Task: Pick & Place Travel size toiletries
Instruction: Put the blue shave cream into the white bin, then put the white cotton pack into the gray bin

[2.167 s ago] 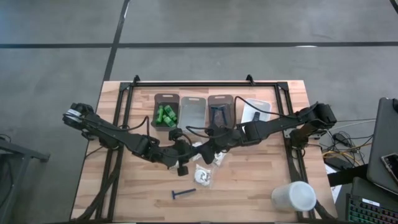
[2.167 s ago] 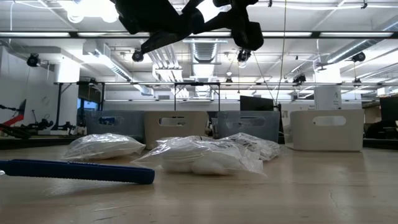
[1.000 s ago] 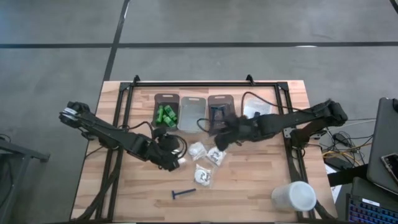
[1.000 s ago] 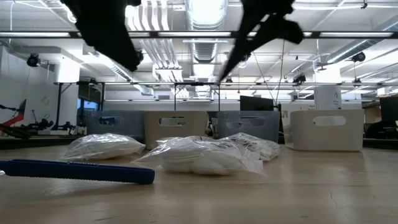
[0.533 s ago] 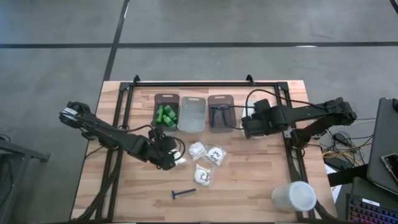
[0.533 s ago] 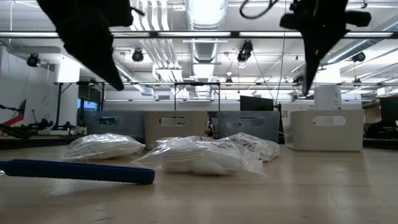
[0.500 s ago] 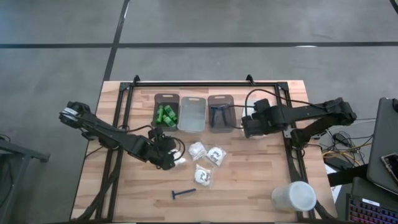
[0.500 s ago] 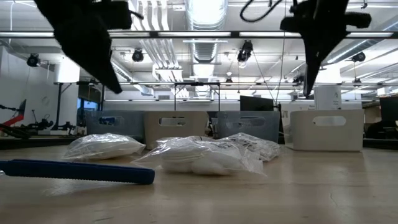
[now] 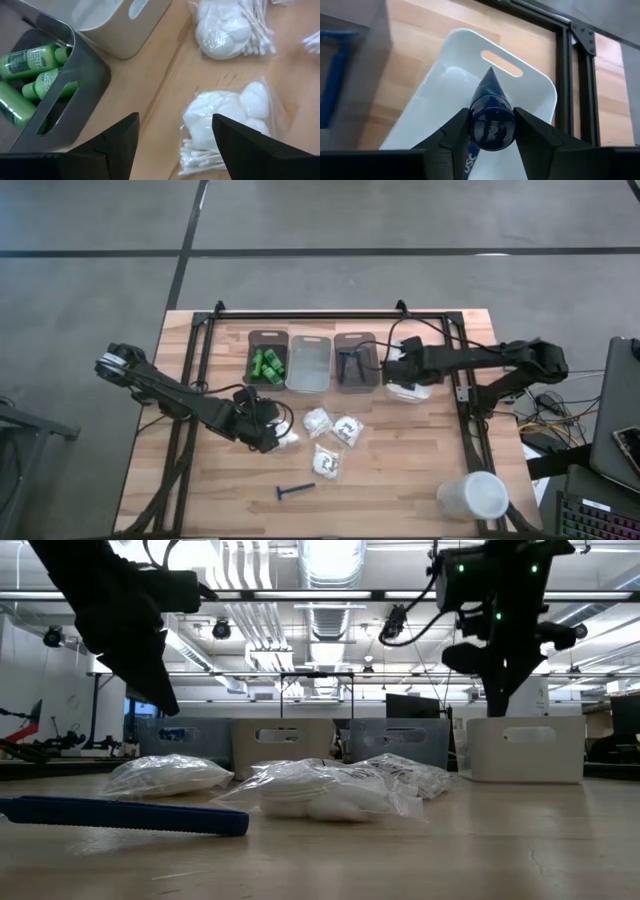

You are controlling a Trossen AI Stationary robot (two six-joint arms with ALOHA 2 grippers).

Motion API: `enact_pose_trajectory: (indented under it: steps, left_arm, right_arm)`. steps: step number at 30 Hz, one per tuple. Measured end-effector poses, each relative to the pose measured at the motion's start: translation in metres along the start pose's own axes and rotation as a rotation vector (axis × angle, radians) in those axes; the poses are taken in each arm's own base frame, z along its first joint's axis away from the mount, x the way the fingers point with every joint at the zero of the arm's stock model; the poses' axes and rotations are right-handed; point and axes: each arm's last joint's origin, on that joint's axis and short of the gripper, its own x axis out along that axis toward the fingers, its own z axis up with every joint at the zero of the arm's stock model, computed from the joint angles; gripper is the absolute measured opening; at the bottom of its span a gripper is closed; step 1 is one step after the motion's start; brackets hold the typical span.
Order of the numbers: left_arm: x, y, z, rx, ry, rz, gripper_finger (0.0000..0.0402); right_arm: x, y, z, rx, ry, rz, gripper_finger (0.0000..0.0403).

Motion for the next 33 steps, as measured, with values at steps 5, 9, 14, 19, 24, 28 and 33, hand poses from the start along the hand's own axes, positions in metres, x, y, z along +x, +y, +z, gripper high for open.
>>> enact_pose_trajectory:
  steps: [5,9,14,19,24,28,33]
  left_arm:
    - [-0.001,0.003,0.001,-0.005,-0.004,0.000,0.0255]
    - [-0.001,0.010,0.002,-0.023,-0.004,0.011,0.0255]
    - [0.000,0.017,0.003,-0.042,-0.007,0.019,0.0255]
    - [0.000,0.017,0.004,-0.052,-0.015,0.015,0.0255]
    - [0.000,0.017,0.005,-0.054,-0.015,0.015,0.0255]
    - [0.000,0.015,0.005,-0.053,-0.004,-0.020,0.0255]
    - [0.000,0.012,0.003,0.060,0.064,-0.119,0.0255]
  right_arm:
    - [0.009,0.004,-0.007,0.021,-0.007,0.008,0.0139]
    - [0.008,0.009,-0.009,0.044,0.014,0.054,0.0176]
    - [0.008,0.009,-0.010,0.031,0.041,0.065,0.0221]
    - [0.008,0.010,-0.012,-0.007,0.111,0.095,0.0256]
    - [0.006,0.012,-0.015,-0.022,0.172,0.128,0.0278]
    - [0.003,0.017,-0.018,-0.047,0.202,0.192,0.0288]
    - [-0.003,0.023,-0.022,-0.082,0.193,0.260,0.0297]
